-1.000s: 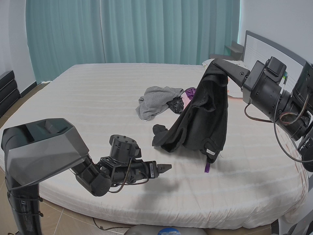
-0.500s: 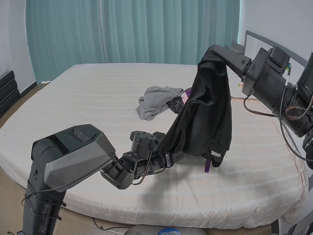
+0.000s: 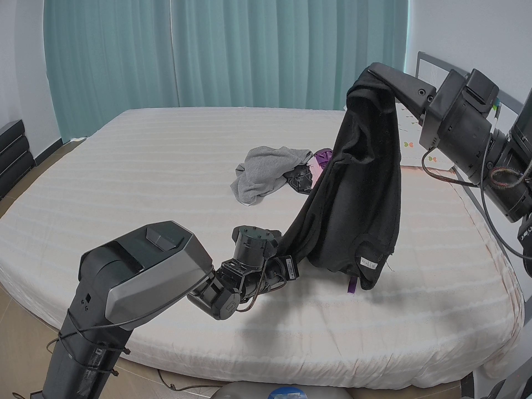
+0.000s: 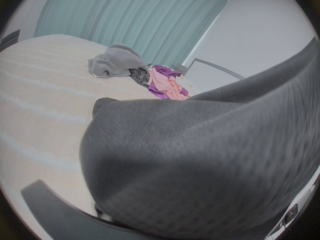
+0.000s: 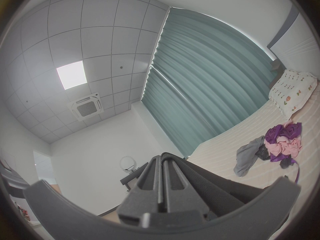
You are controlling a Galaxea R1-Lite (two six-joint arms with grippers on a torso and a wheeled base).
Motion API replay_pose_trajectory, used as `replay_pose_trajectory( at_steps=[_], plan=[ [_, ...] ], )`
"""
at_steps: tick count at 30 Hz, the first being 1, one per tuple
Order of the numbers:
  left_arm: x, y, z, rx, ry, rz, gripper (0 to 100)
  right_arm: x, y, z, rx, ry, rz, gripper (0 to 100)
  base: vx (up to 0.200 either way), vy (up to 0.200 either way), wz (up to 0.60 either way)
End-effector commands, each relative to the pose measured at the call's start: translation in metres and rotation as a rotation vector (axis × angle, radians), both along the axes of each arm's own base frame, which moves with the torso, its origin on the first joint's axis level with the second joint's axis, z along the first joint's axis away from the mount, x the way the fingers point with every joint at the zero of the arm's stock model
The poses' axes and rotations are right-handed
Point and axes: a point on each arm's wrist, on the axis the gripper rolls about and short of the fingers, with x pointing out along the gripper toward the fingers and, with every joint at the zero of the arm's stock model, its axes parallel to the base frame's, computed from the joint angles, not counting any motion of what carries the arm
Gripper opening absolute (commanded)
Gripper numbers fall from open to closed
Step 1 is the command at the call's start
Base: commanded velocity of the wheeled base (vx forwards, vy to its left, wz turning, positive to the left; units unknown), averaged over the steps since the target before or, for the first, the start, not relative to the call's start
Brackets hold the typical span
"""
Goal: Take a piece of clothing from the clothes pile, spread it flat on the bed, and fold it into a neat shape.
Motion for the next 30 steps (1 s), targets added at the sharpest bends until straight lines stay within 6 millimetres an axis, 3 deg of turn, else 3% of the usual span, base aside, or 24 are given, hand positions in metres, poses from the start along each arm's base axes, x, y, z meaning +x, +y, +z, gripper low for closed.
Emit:
replay_pose_trajectory(
  at_steps=[1,5,11,16,17,18,20,22,23,24,25,27,29,30],
  plan=[
    [-0.005,0.005,0.003,-0.014,0.024,0.015,0,0.019,-0.010,-0.012,-0.021,0.033,-0.066,0,0.000,0.000,0.00],
    [-0.017,0.017,0.019,-0.031,0.060,0.034,0,0.033,-0.021,-0.020,-0.034,0.059,-0.120,0,0.000,0.000,0.00],
    [-0.051,0.059,0.071,-0.039,0.059,0.069,0,0.076,-0.045,-0.065,-0.104,0.190,-0.248,0,0.000,0.000,0.00],
    [-0.062,0.088,0.138,-0.112,-0.051,0.114,0,0.116,-0.054,-0.112,-0.130,0.269,-0.324,0,0.000,0.000,0.00],
    [-0.062,0.088,0.138,-0.112,-0.051,0.114,0,0.116,-0.054,-0.112,-0.130,0.269,-0.324,0,0.000,0.000,0.00],
    [-0.066,0.097,0.166,-0.133,-0.080,0.129,0,0.129,-0.056,-0.119,-0.101,0.249,-0.379,0,0.000,0.000,0.00],
    [-0.063,0.106,0.195,-0.173,-0.121,0.173,0,0.143,-0.056,-0.115,-0.058,0.223,-0.453,0,0.000,0.000,0.00],
    [-0.062,0.108,0.203,-0.186,-0.129,0.183,0,0.147,-0.056,-0.113,-0.046,0.215,-0.475,0,0.000,0.000,0.00],
    [-0.059,0.116,0.233,-0.237,-0.148,0.219,0,0.155,-0.058,-0.098,-0.001,0.162,-0.534,0,0.000,0.000,0.00],
    [-0.059,0.116,0.233,-0.237,-0.148,0.219,0,0.155,-0.058,-0.098,-0.001,0.162,-0.534,0,0.000,0.000,0.00],
    [-0.059,0.123,0.249,-0.243,-0.149,0.237,0,0.151,-0.062,-0.076,0.039,0.101,-0.550,0,0.000,0.000,0.00],
    [-0.059,0.124,0.253,-0.243,-0.150,0.242,0,0.147,-0.064,-0.065,0.054,0.075,-0.549,0,0.000,0.000,0.00],
    [-0.057,0.133,0.254,-0.235,-0.155,0.289,0,0.128,-0.068,-0.047,0.076,0.047,-0.534,0,0.000,0.000,0.00],
    [-0.058,0.133,0.249,-0.232,-0.139,0.303,0,0.121,-0.067,-0.054,0.064,0.070,-0.522,0,0.000,0.000,0.00]
  ],
)
